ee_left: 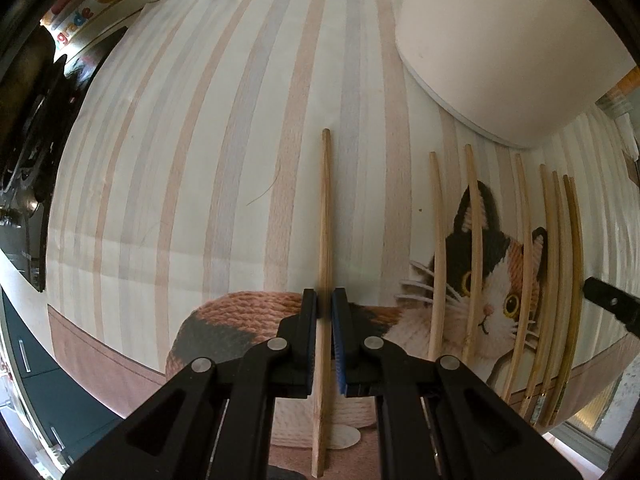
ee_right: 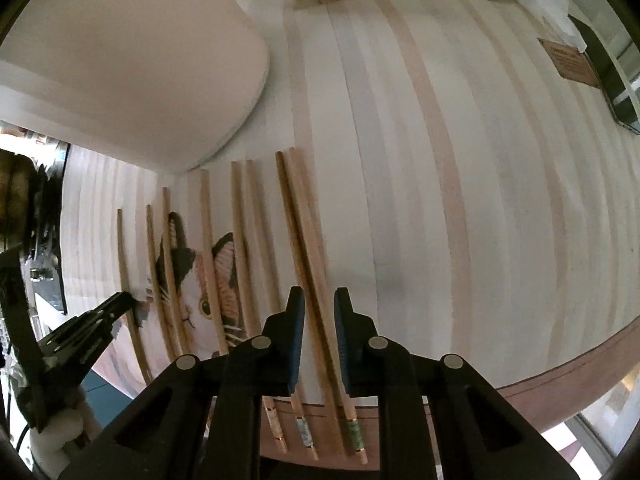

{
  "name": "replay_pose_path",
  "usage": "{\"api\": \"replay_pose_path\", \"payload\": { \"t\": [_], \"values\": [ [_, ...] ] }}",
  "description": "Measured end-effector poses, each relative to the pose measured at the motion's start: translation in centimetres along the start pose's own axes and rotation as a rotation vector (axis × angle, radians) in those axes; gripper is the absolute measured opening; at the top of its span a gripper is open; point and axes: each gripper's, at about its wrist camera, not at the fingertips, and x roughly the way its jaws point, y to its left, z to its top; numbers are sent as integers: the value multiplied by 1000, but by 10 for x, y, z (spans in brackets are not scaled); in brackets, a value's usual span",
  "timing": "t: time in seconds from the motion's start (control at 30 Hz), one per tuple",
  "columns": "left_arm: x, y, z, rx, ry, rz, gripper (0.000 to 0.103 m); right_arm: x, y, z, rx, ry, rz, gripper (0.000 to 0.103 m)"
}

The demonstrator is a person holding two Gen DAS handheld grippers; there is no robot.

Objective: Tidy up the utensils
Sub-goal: 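Lift the left gripper's chopstick upright over the pink holder while the right gripper carries its chopstick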

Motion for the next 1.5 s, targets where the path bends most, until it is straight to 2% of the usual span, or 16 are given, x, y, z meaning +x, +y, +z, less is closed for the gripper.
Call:
{"api": "replay_pose_path", "payload": {
  "t": [0.1,0.17,0.33,0.4,0.5,0.6,0.67,0.77,0.87,1.03,1.13,1.27,1.4,1.43,1.5],
  "values": [
    [1,-4,-2,-1,-2,-3,6,15,-1,7,-17,28,-33,16],
    [1,-5,-1,1,-3,-2,6,13,-4,7,-29,7,-78,16],
    [2,-5,-1,-3,-2,-7,6,11,-7,3,-41,4,-99,15],
    [1,-4,-1,-5,-1,-9,6,19,5,6,-45,2,-139,6],
    [1,-3,-1,-6,-3,-13,6,21,6,4,-31,6,-201,5],
    [1,-3,-1,-7,-1,-14,6,21,2,1,-24,20,-202,6],
    [1,-2,-1,-10,0,-15,6,18,-3,4,-26,31,-175,11],
    [2,-3,0,-8,2,-10,6,17,-2,4,-50,34,-183,13],
    [3,-5,0,-2,4,-4,6,17,6,0,-69,25,-217,7],
    [4,-3,-2,-19,2,9,6,23,29,-17,-68,40,-260,7],
    [4,-1,-1,-26,9,3,6,18,27,-22,-85,41,-265,7],
    [5,-4,4,16,27,21,6,31,33,-21,-83,70,-289,8],
    [3,-9,7,13,-5,68,5,36,44,-19,-78,64,-285,9],
    [-1,-10,8,9,-20,79,5,35,37,-2,-75,60,-282,7],
    [-17,-12,7,-3,-81,106,5,31,36,-8,-73,45,-279,7]
  ]
}}
